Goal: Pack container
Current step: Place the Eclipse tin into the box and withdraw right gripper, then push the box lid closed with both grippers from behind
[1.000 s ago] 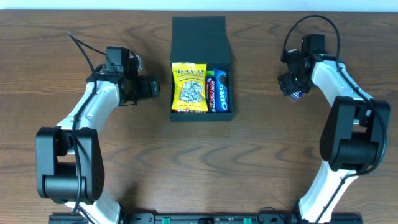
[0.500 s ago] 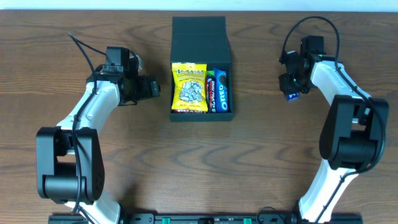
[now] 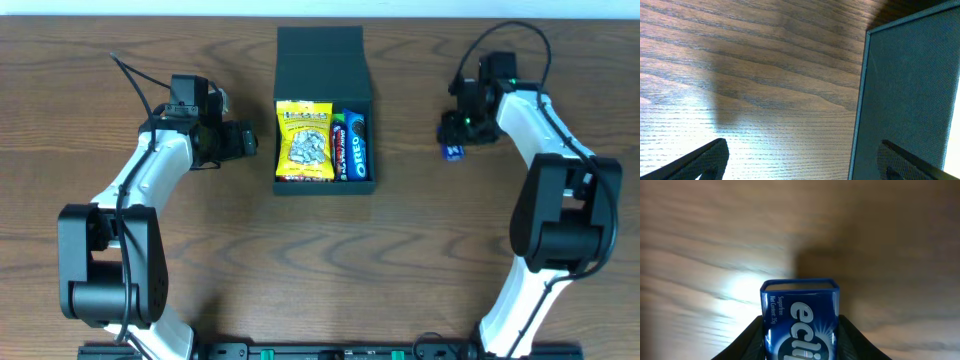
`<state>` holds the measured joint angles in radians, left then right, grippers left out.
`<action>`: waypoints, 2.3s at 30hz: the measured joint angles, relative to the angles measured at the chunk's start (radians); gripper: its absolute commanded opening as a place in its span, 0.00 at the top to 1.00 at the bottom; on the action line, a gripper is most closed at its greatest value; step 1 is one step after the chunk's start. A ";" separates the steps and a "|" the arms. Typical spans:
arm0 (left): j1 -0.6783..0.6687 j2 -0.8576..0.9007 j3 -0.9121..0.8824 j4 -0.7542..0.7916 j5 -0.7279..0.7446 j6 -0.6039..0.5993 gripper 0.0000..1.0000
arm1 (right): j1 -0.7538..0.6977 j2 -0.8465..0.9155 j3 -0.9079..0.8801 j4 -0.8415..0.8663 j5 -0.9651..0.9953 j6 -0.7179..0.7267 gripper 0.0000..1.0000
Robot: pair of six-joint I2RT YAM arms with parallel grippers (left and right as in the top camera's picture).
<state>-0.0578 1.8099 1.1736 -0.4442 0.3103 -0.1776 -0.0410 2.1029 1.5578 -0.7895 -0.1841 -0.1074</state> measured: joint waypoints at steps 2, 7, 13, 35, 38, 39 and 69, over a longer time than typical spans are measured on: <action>0.000 0.000 0.000 0.000 0.000 0.000 0.05 | 0.025 -0.008 0.061 -0.032 -0.032 0.024 0.88; 0.000 0.000 0.000 0.000 0.000 0.000 0.05 | 0.128 -0.061 0.227 -0.108 -0.099 0.097 0.89; 0.000 0.000 0.000 0.000 0.000 0.000 0.05 | 0.277 -0.124 0.330 -0.137 -0.145 0.232 0.87; 0.000 0.000 0.000 0.196 0.038 -0.034 0.94 | 0.256 -0.123 0.307 -0.208 -0.120 0.419 0.98; 0.000 0.000 0.000 0.278 0.047 -0.032 0.94 | 0.237 -0.123 0.296 -0.156 -0.040 0.416 0.99; 0.000 0.000 0.001 0.311 0.049 -0.032 0.94 | 0.237 -0.122 0.287 -0.130 -0.025 0.414 0.99; 0.023 0.669 0.861 -0.025 0.320 -0.190 0.94 | 0.116 0.327 0.232 0.422 -0.559 0.657 0.99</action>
<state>-0.0345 2.4786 2.0342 -0.4694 0.6300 -0.3672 0.0750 2.4294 1.7901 -0.3676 -0.7433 0.5491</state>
